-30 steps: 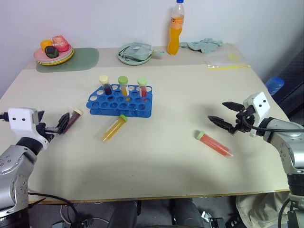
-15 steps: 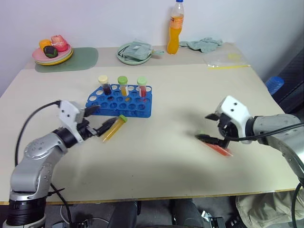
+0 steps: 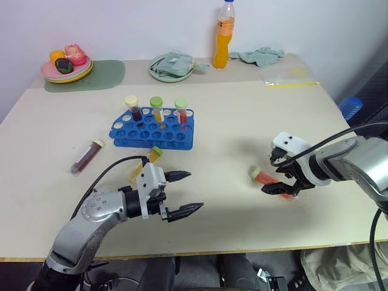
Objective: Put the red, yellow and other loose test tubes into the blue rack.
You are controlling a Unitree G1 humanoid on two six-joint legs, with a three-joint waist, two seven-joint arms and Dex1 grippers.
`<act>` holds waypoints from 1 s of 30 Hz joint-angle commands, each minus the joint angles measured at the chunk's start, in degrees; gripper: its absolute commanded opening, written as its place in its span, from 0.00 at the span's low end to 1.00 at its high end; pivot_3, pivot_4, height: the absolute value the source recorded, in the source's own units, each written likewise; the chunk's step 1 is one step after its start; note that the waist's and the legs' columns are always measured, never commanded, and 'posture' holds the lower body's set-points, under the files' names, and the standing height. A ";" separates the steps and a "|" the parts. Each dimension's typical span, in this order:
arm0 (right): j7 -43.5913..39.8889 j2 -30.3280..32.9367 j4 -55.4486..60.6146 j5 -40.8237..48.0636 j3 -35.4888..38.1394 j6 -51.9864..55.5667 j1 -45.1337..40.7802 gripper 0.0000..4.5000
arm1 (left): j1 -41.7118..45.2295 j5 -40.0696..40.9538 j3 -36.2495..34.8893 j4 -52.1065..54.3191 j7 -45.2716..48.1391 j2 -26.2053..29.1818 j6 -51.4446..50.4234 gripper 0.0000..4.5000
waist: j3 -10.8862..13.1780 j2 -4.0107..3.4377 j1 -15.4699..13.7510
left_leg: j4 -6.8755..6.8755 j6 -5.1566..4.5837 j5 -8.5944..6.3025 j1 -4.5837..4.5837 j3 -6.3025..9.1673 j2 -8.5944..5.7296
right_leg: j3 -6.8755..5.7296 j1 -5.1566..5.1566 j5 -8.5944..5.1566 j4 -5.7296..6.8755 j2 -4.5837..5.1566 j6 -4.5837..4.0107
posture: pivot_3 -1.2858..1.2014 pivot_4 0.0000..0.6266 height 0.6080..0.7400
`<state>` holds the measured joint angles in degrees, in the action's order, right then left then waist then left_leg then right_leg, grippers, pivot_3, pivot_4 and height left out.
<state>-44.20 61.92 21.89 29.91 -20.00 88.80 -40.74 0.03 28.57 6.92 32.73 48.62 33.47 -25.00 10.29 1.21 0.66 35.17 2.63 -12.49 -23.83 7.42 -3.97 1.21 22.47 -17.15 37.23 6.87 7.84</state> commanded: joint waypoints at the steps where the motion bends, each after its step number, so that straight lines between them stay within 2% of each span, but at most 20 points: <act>1: 0.66 -0.58 -3.49 -2.05 -2.01 -2.35 -1.94 1.00 | -1.38 -0.87 0.64 2.31 0.17 -0.01 2.57 0.97 | 0.00 -0.01 0.00 | 0.00 0.00 0.00 0.00 -0.02 0.00 | 0.00 0.00 0.00 0.00 0.00 0.00 | 0.52 0.24 1.00; 4: 0.87 -1.69 -6.02 -2.87 -3.42 -3.29 -2.72 0.80 | -1.80 -1.43 1.07 1.89 -0.52 -0.56 3.38 1.00 | 0.00 -0.01 0.01 | 0.00 0.00 0.00 0.00 -0.03 0.00 | -0.01 0.00 0.00 0.00 0.00 0.00 | 0.52 0.24 1.00; 9: 0.38 -2.05 -6.61 -2.86 -4.15 -3.70 -3.61 0.22 | -2.04 -1.96 1.75 2.34 -1.31 -1.02 3.34 1.00 | 0.01 -0.02 -0.01 | 0.00 0.00 0.00 -0.01 -0.01 -0.02 | -0.01 0.00 0.00 0.00 0.00 0.01 | 0.52 0.24 1.00; 10: -0.06 -1.65 -6.22 -2.90 -4.20 -4.29 -4.21 0.15 | -2.31 -2.00 1.56 2.13 -1.19 -0.93 3.57 1.00 | 0.02 -0.03 -0.01 | 0.01 0.00 0.00 -0.01 0.00 -0.02 | -0.01 0.00 0.01 0.00 0.00 0.02 | 0.52 0.24 1.00; 14: -2.96 -0.60 -2.85 -2.18 -1.34 -9.97 -4.87 0.15 | -3.69 -1.68 -0.42 0.89 -1.32 -0.68 4.21 1.00 | 0.06 -0.10 0.08 | -0.01 -0.01 0.00 0.00 -0.01 -0.01 | -0.01 0.03 0.01 0.01 -0.01 0.02 | 0.52 0.24 1.00; 17: -3.44 -6.05 2.12 -1.51 8.05 -26.82 -0.17 0.15 | -4.53 0.79 -6.45 -1.52 -4.34 -2.03 3.83 1.00 | 0.06 -0.10 0.12 | -0.03 -0.01 -0.01 -0.01 -0.01 0.00 | -0.01 0.05 0.01 0.01 -0.01 0.03 | 0.52 0.24 1.00; 19: 0.56 -14.81 3.08 -0.58 13.91 -34.90 2.81 0.15 | -3.81 1.86 -11.83 -4.74 -7.82 -3.69 4.17 1.00 | 0.03 -0.08 0.24 | -0.01 -0.02 -0.01 0.01 -0.01 0.04 | 0.00 0.05 0.01 0.06 -0.06 0.03 | 0.52 0.24 1.00; 22: 11.55 -32.46 1.09 -0.45 18.11 -41.31 4.38 0.15 | -1.30 0.76 -19.51 -11.32 -13.80 -5.70 5.96 1.00 | 0.01 -0.04 0.35 | 0.02 -0.01 0.00 0.13 0.03 0.10 | -0.01 -0.04 0.01 0.17 -0.13 0.03 | 0.52 0.24 1.00; 26: 20.22 -50.74 -7.32 -7.97 14.26 -59.68 6.95 0.15 | 0.10 -0.62 -25.66 -17.07 -16.33 -5.52 9.48 1.00 | -0.01 -0.01 0.18 | 0.01 0.09 0.05 0.13 0.09 0.00 | 0.02 0.02 0.02 0.23 -0.07 0.03 | 0.52 0.24 1.00; 28: 22.53 -56.12 -13.71 -14.12 10.83 -70.98 7.49 0.15 | 0.24 -0.99 -27.52 -18.82 -17.20 -5.38 10.52 1.00 | 0.00 -0.02 0.25 | -0.03 0.11 0.07 0.13 0.10 -0.05 | 0.03 0.03 0.02 0.22 -0.05 0.03 | 0.52 0.24 1.00; 30: 24.32 -60.59 -19.64 -16.74 10.03 -77.95 7.60 0.15 | 0.17 -1.26 -28.35 -19.65 -17.41 -5.21 11.15 1.00 | 0.00 -0.03 0.25 | -0.06 0.19 0.12 0.13 0.11 -0.05 | 0.03 0.08 0.02 0.24 -0.05 0.03 | 0.52 0.24 1.00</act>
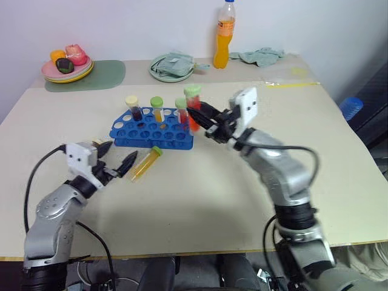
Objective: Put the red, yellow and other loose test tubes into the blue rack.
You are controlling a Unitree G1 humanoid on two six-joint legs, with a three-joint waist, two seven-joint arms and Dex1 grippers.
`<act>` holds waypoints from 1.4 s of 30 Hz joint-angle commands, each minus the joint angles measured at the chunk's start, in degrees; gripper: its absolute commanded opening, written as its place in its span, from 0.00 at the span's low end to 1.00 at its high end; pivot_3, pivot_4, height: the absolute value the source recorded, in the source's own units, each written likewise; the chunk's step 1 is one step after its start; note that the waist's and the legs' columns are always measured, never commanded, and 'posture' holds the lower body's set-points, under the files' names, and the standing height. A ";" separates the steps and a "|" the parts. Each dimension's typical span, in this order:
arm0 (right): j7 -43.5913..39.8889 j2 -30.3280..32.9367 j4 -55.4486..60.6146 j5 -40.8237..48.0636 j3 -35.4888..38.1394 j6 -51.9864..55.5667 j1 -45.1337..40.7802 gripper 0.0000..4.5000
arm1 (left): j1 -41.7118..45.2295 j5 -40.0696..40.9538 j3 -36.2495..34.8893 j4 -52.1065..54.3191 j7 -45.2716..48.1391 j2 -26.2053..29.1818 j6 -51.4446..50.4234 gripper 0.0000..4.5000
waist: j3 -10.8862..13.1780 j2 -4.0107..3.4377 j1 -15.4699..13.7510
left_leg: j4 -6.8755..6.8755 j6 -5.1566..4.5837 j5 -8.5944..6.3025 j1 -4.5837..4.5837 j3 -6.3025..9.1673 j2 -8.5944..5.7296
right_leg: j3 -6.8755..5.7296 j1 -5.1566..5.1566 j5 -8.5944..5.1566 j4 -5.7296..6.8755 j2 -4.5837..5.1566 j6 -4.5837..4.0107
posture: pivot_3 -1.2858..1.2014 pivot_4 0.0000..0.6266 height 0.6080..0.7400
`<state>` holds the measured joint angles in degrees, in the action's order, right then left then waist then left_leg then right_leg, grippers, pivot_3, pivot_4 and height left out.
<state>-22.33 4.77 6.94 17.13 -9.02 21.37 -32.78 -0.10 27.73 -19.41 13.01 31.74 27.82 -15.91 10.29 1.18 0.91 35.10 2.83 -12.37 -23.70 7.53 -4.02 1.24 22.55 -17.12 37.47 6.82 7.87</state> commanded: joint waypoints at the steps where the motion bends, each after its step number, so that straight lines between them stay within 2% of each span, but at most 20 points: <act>1: 3.03 -4.84 -7.42 -5.01 -1.12 -13.32 -0.46 0.15 | 0.34 -0.51 -2.17 -0.19 -0.55 0.51 2.24 1.00 | 0.00 0.00 0.09 | 0.00 0.01 0.01 0.00 0.01 0.00 | 0.00 0.00 0.00 0.02 0.00 0.00 | 0.52 0.24 1.00; 7: 2.13 -7.99 -17.94 -8.63 -2.45 -23.90 -0.76 0.15 | -0.65 -0.52 -1.69 1.08 -0.63 0.64 2.01 1.00 | 0.00 -0.01 0.31 | -0.01 0.07 0.04 0.00 0.03 0.01 | 0.01 0.02 0.00 0.06 -0.01 -0.01 | 0.52 0.24 1.00; 20: 3.81 -12.00 -34.26 -11.58 -0.76 -32.26 -6.36 0.15 | -1.27 0.29 1.28 3.33 0.23 -0.12 -0.76 1.00 | 0.02 -0.04 1.66 | -0.10 0.11 0.06 0.02 0.06 0.02 | 0.06 0.19 -0.01 0.32 -0.06 -0.04 | 0.52 0.24 1.00; 34: 2.02 -13.07 -37.23 -12.07 -0.80 -33.45 -6.14 0.15 | -1.09 0.46 2.03 3.86 -0.03 -0.63 -1.26 1.00 | 0.02 -0.05 1.66 | -0.09 0.12 0.07 0.02 0.05 0.02 | 0.09 0.22 -0.01 0.38 -0.06 -0.04 | 0.52 0.24 1.00; 42: 4.13 -13.44 -40.35 -12.94 0.19 -34.72 -7.29 0.15 | -0.82 0.75 2.68 5.00 -0.36 -0.69 -2.53 1.00 | 0.02 -0.06 1.66 | -0.08 0.12 0.07 0.02 0.04 0.02 | 0.10 0.22 -0.01 0.40 -0.05 -0.04 | 0.52 0.24 1.00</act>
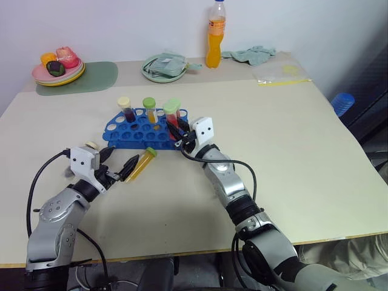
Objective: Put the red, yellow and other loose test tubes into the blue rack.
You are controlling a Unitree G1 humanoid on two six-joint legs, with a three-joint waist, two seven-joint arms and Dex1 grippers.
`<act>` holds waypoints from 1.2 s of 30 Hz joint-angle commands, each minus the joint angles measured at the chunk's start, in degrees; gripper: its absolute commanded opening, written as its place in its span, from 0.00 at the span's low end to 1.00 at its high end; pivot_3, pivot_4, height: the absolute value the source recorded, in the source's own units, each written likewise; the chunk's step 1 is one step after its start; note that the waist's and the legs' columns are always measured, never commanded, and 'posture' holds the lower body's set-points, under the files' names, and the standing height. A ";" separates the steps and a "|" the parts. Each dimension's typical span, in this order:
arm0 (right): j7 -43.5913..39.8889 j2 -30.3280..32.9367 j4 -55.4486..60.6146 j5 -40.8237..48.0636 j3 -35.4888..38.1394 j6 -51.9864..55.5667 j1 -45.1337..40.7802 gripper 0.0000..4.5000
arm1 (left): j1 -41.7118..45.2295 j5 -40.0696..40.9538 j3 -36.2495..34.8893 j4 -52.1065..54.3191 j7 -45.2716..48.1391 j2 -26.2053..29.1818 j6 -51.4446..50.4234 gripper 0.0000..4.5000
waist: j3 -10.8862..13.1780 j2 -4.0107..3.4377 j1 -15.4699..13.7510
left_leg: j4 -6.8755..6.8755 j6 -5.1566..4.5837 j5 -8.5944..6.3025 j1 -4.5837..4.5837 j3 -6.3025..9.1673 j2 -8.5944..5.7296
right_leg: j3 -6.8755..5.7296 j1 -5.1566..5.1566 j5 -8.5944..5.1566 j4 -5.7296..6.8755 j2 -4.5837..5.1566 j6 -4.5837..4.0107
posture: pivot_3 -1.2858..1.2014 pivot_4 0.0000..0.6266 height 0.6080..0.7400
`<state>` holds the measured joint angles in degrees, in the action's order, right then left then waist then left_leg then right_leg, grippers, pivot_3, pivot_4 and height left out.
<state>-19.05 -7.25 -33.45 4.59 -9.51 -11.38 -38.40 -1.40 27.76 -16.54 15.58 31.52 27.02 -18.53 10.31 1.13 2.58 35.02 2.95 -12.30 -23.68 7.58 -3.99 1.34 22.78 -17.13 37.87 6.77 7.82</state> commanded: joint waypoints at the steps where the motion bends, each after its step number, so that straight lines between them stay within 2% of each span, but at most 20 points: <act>1: -0.11 -1.54 0.02 0.43 0.85 -1.76 -1.74 0.15 | 0.50 0.67 -0.11 2.59 -0.16 0.10 -0.04 1.00 | 0.00 0.00 -0.02 | 0.00 0.00 0.00 0.00 0.00 0.00 | 0.00 0.00 0.00 0.00 0.00 0.00 | 0.52 0.24 1.00; 2: -1.66 -1.61 0.33 1.58 0.96 -1.29 -1.65 0.15 | 0.48 0.66 -0.04 2.67 -0.15 0.10 -0.11 1.00 | 0.00 0.00 -0.03 | 0.01 0.00 0.00 0.00 0.00 0.00 | 0.00 -0.01 0.00 0.00 0.00 0.00 | 0.52 0.24 1.00; 5: -3.50 -1.64 1.93 2.98 1.30 -1.03 -0.97 0.47 | 0.42 0.73 -0.01 2.78 -0.18 0.12 -0.30 1.00 | 0.00 0.00 0.00 | 0.02 0.01 0.01 0.00 0.00 0.00 | 0.00 -0.01 0.00 0.01 0.00 0.00 | 0.52 0.24 1.00; 9: -1.46 -0.95 7.51 2.32 1.90 -2.01 0.03 0.92 | 0.63 1.51 -0.40 4.06 -1.25 1.08 -3.91 1.00 | 0.01 -0.02 -0.01 | 0.01 0.01 0.01 0.00 0.00 0.00 | 0.01 0.02 0.00 0.03 0.00 0.00 | 0.52 0.24 1.00; 13: -3.24 2.67 18.05 4.69 3.09 3.24 2.72 0.92 | 3.76 3.14 -0.78 7.42 -4.00 4.66 -14.00 1.00 | 0.01 -0.01 -0.23 | 0.03 0.01 0.01 0.00 0.06 -0.01 | 0.00 0.02 0.00 0.07 0.00 0.00 | 0.52 0.24 1.00; 16: -5.12 6.79 25.50 5.95 3.73 8.04 4.68 0.92 | 7.43 3.91 0.87 11.47 -5.99 10.51 -25.44 1.00 | 0.01 -0.01 -0.20 | 0.07 0.01 0.00 0.00 0.05 -0.03 | 0.01 -0.01 0.00 0.07 0.01 0.00 | 0.52 0.24 1.00; 19: -9.31 12.47 32.37 7.81 3.76 13.26 6.25 0.92 | 16.66 6.09 4.08 14.74 -11.02 16.56 -46.68 1.00 | 0.03 -0.03 -0.25 | 0.04 0.01 0.01 0.00 0.07 -0.03 | 0.00 0.00 -0.01 0.10 0.00 0.01 | 0.52 0.24 1.00; 21: -11.58 15.15 35.24 8.60 3.36 15.55 6.86 0.92 | 21.61 6.97 5.55 15.55 -12.82 18.00 -56.20 1.00 | 0.05 -0.04 0.02 | 0.06 0.00 0.00 0.00 0.06 -0.04 | -0.01 -0.02 -0.01 0.12 -0.02 0.02 | 0.52 0.24 1.00; 22: -14.59 17.96 37.88 9.97 3.07 18.02 7.72 0.92 | 25.96 7.86 8.72 14.52 -12.41 19.61 -64.07 1.00 | 0.06 -0.05 0.05 | 0.04 0.00 0.00 0.02 0.04 -0.04 | -0.01 -0.02 -0.01 0.13 -0.03 0.02 | 0.52 0.24 1.00; 24: -19.65 22.78 42.38 12.31 2.42 22.40 9.30 0.92 | 31.75 9.90 14.47 12.21 -12.25 22.71 -72.54 1.00 | 0.07 -0.06 0.04 | 0.02 0.00 0.00 0.04 0.04 -0.01 | -0.02 0.00 -0.03 0.15 -0.07 0.03 | 0.52 0.24 1.00; 26: -25.23 28.31 47.47 15.06 1.35 27.17 11.45 0.92 | 35.60 13.48 19.17 9.22 -12.40 24.53 -73.97 1.00 | 0.07 -0.07 0.17 | 0.00 0.00 0.00 0.06 0.00 -0.01 | -0.01 -0.03 -0.04 0.14 -0.08 0.04 | 0.52 0.24 1.00; 29: -30.60 34.68 53.81 18.06 -0.10 32.37 14.36 0.92 | 40.36 16.33 24.25 4.65 -14.40 23.46 -73.97 1.00 | 0.10 -0.02 -0.12 | 0.02 -0.01 0.00 0.06 0.01 0.00 | -0.01 -0.06 -0.05 0.12 -0.07 0.04 | 0.52 0.24 1.00; 32: -30.72 35.91 56.04 18.15 -0.92 33.97 15.43 0.92 | 43.09 15.23 28.74 0.56 -16.70 21.83 -73.97 1.00 | 0.10 -0.02 -0.09 | 0.08 -0.01 0.00 0.07 0.00 0.00 | 0.00 -0.09 -0.05 0.10 -0.06 0.04 | 0.52 0.24 1.00; 36: -29.95 35.73 57.26 16.44 -2.47 33.98 16.67 0.92 | 46.32 13.42 31.28 -5.02 -17.79 18.59 -73.97 1.00 | 0.11 0.02 -0.27 | 0.09 -0.01 0.00 0.05 0.01 -0.01 | 0.00 -0.08 -0.05 0.10 -0.04 0.04 | 0.52 0.24 1.00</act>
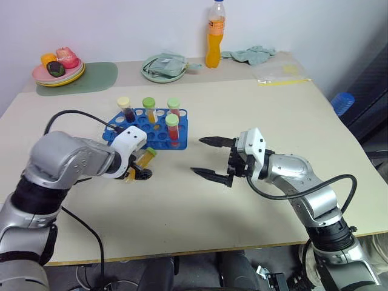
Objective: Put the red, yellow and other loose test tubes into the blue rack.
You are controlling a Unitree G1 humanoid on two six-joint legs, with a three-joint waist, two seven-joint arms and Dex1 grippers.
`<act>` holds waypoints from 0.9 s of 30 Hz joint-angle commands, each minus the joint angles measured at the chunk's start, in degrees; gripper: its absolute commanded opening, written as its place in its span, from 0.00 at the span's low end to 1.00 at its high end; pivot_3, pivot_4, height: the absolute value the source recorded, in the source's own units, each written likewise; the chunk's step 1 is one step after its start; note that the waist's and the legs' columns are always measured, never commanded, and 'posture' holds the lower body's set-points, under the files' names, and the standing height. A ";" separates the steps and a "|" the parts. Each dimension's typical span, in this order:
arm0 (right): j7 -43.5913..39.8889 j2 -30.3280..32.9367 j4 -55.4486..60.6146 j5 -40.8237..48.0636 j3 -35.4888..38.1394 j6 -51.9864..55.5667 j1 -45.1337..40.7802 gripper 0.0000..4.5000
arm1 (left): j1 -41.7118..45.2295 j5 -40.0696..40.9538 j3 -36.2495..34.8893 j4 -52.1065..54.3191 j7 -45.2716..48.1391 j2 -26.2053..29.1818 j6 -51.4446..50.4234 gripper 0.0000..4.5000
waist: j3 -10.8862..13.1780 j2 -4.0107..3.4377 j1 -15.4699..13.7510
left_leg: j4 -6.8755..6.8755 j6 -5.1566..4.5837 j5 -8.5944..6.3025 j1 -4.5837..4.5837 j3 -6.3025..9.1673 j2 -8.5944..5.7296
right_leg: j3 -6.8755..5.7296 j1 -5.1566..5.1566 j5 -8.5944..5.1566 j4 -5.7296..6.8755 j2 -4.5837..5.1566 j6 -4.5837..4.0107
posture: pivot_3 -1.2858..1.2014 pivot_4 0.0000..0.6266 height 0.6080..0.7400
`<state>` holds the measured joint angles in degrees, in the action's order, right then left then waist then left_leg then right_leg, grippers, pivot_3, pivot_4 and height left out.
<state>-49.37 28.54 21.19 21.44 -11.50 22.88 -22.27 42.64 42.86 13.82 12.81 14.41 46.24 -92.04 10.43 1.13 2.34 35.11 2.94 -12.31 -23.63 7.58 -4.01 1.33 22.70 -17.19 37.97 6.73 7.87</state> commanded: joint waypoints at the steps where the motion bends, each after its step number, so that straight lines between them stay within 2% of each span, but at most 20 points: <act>1: 0.59 -0.19 2.86 -0.59 -0.78 -0.21 0.65 0.93 | 2.81 -2.05 1.44 -3.06 -0.50 -1.02 -0.46 0.89 | 0.00 0.02 -0.08 | 0.01 0.00 0.00 0.00 0.00 -0.01 | 0.00 -0.01 0.00 0.00 0.01 0.00 | 0.52 0.24 1.00; 2: 0.83 -0.35 3.09 -0.74 -1.07 -0.14 0.77 0.93 | 3.35 -2.54 2.24 -3.69 -0.17 -1.24 -0.46 0.83 | 0.00 0.01 -0.13 | 0.01 0.00 0.00 0.00 -0.01 -0.01 | 0.00 -0.01 0.00 0.00 0.03 0.00 | 0.52 0.24 1.00; 5: 1.42 -0.77 3.44 -1.24 -1.92 -0.31 1.24 0.93 | 4.18 -4.31 4.16 -4.81 0.84 -1.36 -0.46 0.48 | 0.00 0.02 -0.07 | 0.01 0.00 0.00 -0.01 -0.01 -0.02 | 0.00 0.00 0.00 0.00 0.03 0.00 | 0.52 0.24 1.00; 8: 1.70 -1.13 3.43 -1.60 -2.53 -0.40 1.37 0.93 | 4.28 -5.47 4.92 -4.89 2.41 -0.67 -0.46 0.19 | 0.00 0.02 -0.10 | 0.01 0.00 0.00 -0.01 0.00 -0.01 | 0.00 0.00 0.00 0.00 0.03 0.00 | 0.52 0.24 1.00; 11: 1.85 -1.36 3.29 -1.78 -2.81 -0.52 1.23 0.93 | 3.99 -5.96 5.46 -3.60 4.28 0.83 -0.46 0.18 | 0.00 0.02 -0.03 | 0.01 0.01 0.00 -0.01 0.00 -0.01 | 0.00 0.00 0.00 0.00 0.03 0.00 | 0.52 0.24 1.00; 14: 1.93 -1.91 2.67 -2.04 -2.81 -0.91 0.57 0.93 | 2.15 -3.89 7.23 4.44 10.95 8.57 1.28 0.18 | 0.01 0.03 0.27 | -0.01 0.01 0.00 -0.02 -0.02 0.00 | 0.02 0.04 0.00 0.01 0.02 0.00 | 0.52 0.24 1.00; 16: 1.88 -2.25 2.19 -2.21 -2.91 -1.14 0.25 0.93 | -1.64 -3.47 4.56 8.61 14.92 13.71 5.33 0.18 | 0.01 0.02 0.33 | -0.04 0.01 0.00 -0.03 -0.05 0.03 | 0.04 0.09 0.00 0.01 0.00 -0.01 | 0.52 0.24 1.00; 17: 1.77 -2.31 2.02 -2.32 -3.00 -1.31 0.23 0.93 | -5.01 -2.90 0.10 9.82 17.13 14.83 9.37 0.18 | 0.00 -0.01 0.29 | -0.07 0.01 0.01 -0.03 -0.07 0.04 | 0.07 0.12 -0.01 0.00 0.01 -0.02 | 0.52 0.24 1.00; 19: 1.64 -2.31 1.91 -2.40 -3.02 -1.50 0.32 0.93 | -11.56 -2.26 -12.36 11.19 17.25 11.69 17.13 0.18 | 0.01 0.00 -0.10 | -0.09 0.01 0.01 -0.02 -0.09 0.05 | 0.09 0.12 -0.01 0.00 0.04 -0.03 | 0.52 0.24 1.00; 21: 1.58 -2.32 1.68 -2.49 -2.90 -1.73 0.38 0.93 | -17.49 -5.57 -23.37 14.54 15.32 4.96 32.88 0.18 | 0.01 0.00 -0.88 | 0.00 0.02 0.01 -0.05 -0.02 0.07 | 0.02 0.05 -0.01 -0.04 0.07 -0.05 | 0.52 0.24 1.00; 22: 1.60 -2.34 1.53 -2.54 -2.84 -1.84 0.39 0.93 | -19.59 -7.20 -26.81 15.88 15.38 1.77 40.66 0.18 | 0.00 0.10 -1.58 | 0.03 0.02 0.01 -0.06 -0.02 0.07 | 0.02 0.02 0.00 -0.09 0.10 -0.04 | 0.52 0.24 1.00; 23: 1.64 -2.36 1.42 -2.54 -2.75 -1.88 0.41 0.93 | -21.13 -7.31 -29.64 16.63 14.33 -1.01 43.46 0.18 | -0.01 0.19 -1.80 | 0.11 0.02 0.01 -0.19 0.02 0.18 | -0.06 0.03 0.01 -0.15 0.14 -0.05 | 0.52 0.24 1.00; 27: 1.55 -2.54 0.85 -2.36 -2.54 -1.92 0.21 0.93 | -21.82 -2.89 -34.85 13.31 7.75 -13.19 44.82 0.18 | -0.09 0.13 -1.84 | 0.10 0.00 0.00 -0.19 0.06 -0.01 | -0.10 -0.06 0.04 -0.29 0.15 -0.03 | 0.52 0.24 1.00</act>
<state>-47.66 26.34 21.36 18.79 -15.08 22.06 -21.36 20.79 38.46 -19.44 26.87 25.01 35.80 -49.42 10.34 1.26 0.49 35.21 2.94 -12.31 -23.80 7.66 -4.02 1.21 22.63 -17.15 37.70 6.86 7.84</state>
